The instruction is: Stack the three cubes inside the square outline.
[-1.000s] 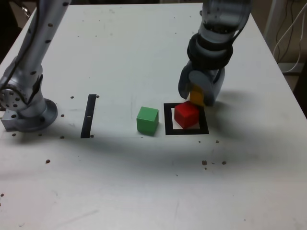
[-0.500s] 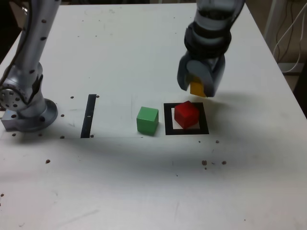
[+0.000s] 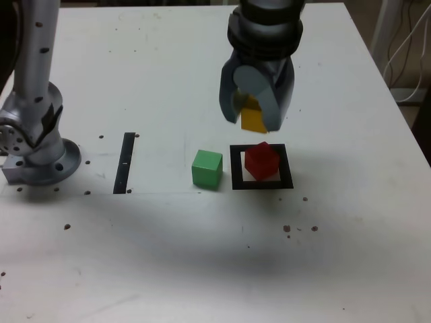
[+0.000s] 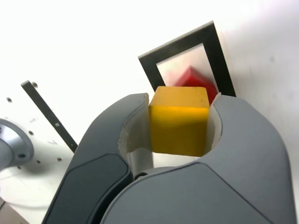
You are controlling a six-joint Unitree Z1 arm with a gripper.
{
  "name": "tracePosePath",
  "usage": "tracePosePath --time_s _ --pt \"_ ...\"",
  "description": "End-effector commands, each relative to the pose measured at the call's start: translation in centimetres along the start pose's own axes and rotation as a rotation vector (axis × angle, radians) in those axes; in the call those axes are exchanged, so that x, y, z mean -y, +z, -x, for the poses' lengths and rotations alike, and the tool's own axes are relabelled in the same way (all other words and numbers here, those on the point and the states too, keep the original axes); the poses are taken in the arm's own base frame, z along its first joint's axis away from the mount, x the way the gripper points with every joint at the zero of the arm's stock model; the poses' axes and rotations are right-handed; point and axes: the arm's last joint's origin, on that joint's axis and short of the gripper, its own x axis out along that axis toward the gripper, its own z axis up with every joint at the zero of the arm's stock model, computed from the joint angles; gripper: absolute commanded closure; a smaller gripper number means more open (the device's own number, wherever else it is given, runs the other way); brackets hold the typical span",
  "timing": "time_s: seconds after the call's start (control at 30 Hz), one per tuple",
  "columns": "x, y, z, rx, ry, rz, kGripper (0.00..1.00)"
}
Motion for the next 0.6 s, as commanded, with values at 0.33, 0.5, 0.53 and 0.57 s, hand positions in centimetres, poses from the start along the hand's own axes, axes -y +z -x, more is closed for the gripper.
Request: tracePosePath --time_s 0.33,0.5,0.53,0.57 --pt "1.0 2.0 -3.0 -0.049 -0.027 0.002 0.81" --pt "0.8 2.2 -3.4 -0.046 -0.017 0.006 0.8" --pt "0.8 2.2 -3.4 -0.045 -0.017 0.007 0.79" --pt "0.8 2.2 -3.5 -0.045 -0.017 0.007 0.78"
